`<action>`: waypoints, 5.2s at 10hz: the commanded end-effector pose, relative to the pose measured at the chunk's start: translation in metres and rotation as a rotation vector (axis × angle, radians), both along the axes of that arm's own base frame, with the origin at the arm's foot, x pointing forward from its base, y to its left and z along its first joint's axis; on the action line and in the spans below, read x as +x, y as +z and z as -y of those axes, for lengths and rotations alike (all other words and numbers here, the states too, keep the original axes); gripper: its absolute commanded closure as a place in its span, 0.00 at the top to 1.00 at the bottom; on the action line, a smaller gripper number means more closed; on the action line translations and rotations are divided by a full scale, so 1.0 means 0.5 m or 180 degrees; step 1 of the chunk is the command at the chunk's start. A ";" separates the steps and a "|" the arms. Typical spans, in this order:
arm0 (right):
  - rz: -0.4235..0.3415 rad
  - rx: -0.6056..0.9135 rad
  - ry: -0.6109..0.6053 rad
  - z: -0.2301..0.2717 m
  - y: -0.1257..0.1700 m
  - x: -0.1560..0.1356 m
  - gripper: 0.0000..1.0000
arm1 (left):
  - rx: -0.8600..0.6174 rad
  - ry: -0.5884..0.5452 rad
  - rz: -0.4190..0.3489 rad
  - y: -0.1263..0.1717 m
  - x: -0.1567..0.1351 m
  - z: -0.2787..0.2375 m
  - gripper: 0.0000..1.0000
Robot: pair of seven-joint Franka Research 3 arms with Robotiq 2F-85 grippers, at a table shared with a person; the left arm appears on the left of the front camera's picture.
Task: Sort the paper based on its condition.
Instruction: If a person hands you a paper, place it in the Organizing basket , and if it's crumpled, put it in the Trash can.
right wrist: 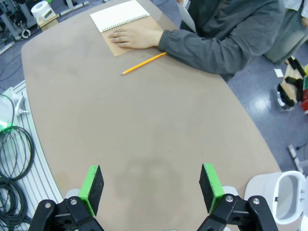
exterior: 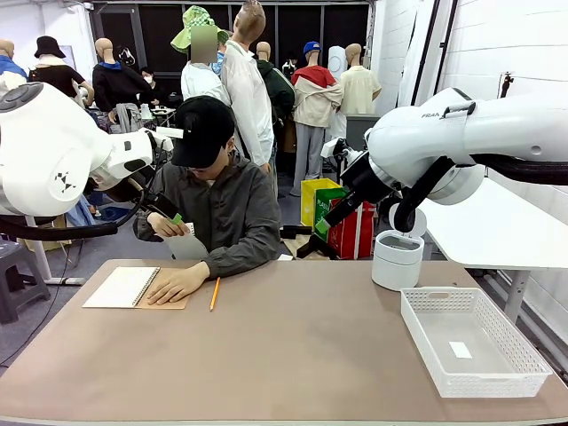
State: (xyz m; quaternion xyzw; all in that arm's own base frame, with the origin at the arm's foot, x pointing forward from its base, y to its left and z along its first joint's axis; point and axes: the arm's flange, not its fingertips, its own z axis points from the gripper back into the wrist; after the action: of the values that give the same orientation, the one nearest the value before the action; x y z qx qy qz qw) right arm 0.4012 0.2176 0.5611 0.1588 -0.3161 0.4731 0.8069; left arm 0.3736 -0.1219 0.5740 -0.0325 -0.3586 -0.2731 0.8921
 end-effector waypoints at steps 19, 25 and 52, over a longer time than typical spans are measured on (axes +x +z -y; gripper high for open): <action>-0.0007 0.0002 -0.0025 0.000 0.001 0.000 1.00 | -0.0004 -0.0007 0.0004 0.001 0.000 -0.002 1.00; -0.0007 0.0002 -0.0025 0.000 0.001 0.000 1.00 | -0.0004 -0.0007 0.0004 0.001 0.000 -0.002 1.00; -0.0007 0.0002 -0.0025 0.000 0.001 0.000 1.00 | -0.0004 -0.0007 0.0004 0.001 0.000 -0.002 1.00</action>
State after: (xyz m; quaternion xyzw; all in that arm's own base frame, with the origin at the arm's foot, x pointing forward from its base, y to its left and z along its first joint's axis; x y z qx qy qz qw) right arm 0.4012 0.2176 0.5611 0.1587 -0.3161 0.4731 0.8069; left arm 0.3736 -0.1219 0.5740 -0.0325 -0.3586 -0.2731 0.8921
